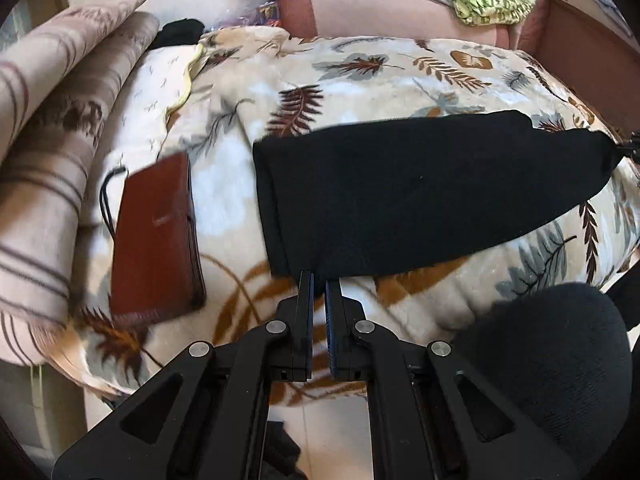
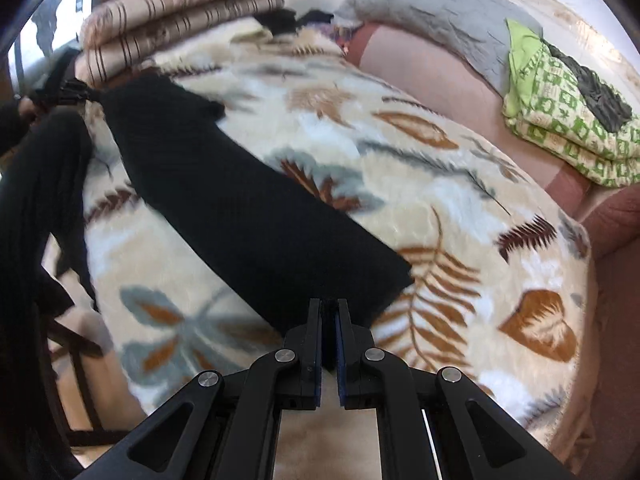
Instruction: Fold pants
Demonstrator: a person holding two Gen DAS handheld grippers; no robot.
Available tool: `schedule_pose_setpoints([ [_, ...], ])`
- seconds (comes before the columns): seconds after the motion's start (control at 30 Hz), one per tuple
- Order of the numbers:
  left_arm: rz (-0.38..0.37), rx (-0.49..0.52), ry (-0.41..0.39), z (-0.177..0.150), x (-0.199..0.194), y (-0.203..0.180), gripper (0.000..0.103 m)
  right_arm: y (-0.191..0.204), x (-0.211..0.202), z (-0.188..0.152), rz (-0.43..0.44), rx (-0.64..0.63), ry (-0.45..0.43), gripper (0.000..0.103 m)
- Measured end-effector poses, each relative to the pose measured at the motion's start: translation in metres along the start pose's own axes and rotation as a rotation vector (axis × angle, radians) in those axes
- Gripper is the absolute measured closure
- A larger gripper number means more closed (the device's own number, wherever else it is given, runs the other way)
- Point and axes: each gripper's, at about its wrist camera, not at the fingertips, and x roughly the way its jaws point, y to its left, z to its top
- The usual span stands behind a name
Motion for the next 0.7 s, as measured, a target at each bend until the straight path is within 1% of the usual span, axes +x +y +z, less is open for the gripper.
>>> schedule_pose_setpoints([
  [0.13,-0.005,-0.072,-0.027,0.004,0.000,0.005,0.097,0.001,0.002,-0.004,-0.016,-0.016,0.014,0.098],
  [0.2,0.015,-0.067,-0.027,0.007,0.003,0.005,0.097,0.003,0.004,-0.003,-0.041,-0.033,0.018,0.098],
  [0.27,0.041,-0.071,-0.026,0.012,0.006,0.006,0.092,0.002,0.006,-0.004,-0.056,-0.034,0.022,0.098],
  [0.3,0.049,-0.086,-0.026,0.013,0.007,0.009,0.092,-0.002,0.008,-0.006,-0.074,-0.021,0.044,0.098],
  [0.33,0.056,-0.100,-0.027,0.014,0.008,0.012,0.091,-0.004,0.011,-0.007,-0.096,-0.009,0.064,0.098],
  [0.37,0.078,-0.110,-0.025,0.013,0.008,0.016,0.090,-0.011,0.014,-0.010,-0.137,0.013,0.094,0.098],
  [0.43,0.151,-0.152,-0.013,0.013,0.010,0.027,0.090,-0.029,0.020,-0.020,-0.217,0.078,0.156,0.098],
  [0.47,0.174,-0.184,-0.010,0.013,0.009,0.033,0.091,-0.039,0.020,-0.024,-0.250,0.121,0.174,0.098],
  [0.5,0.200,-0.228,-0.016,0.013,0.006,0.041,0.091,-0.051,0.015,-0.027,-0.281,0.178,0.167,0.098],
  [0.53,0.204,-0.242,-0.029,0.014,0.001,0.042,0.091,-0.058,0.006,-0.026,-0.280,0.220,0.129,0.098],
  [0.57,0.188,-0.243,-0.058,0.016,-0.006,0.041,0.091,-0.061,-0.005,-0.023,-0.253,0.252,0.065,0.098],
  [0.6,0.146,-0.226,-0.098,0.020,-0.015,0.033,0.091,-0.063,-0.017,-0.018,-0.209,0.278,-0.013,0.098],
  [0.63,0.100,-0.205,-0.121,0.024,-0.021,0.025,0.091,-0.062,-0.025,-0.014,-0.167,0.290,-0.069,0.098],
  [0.67,0.031,-0.171,-0.139,0.030,-0.026,0.015,0.091,-0.058,-0.037,-0.006,-0.061,0.298,-0.164,0.097],
  [0.7,-0.063,-0.121,-0.145,0.037,-0.029,0.000,0.091,-0.054,-0.044,0.000,0.049,0.292,-0.226,0.095],
])
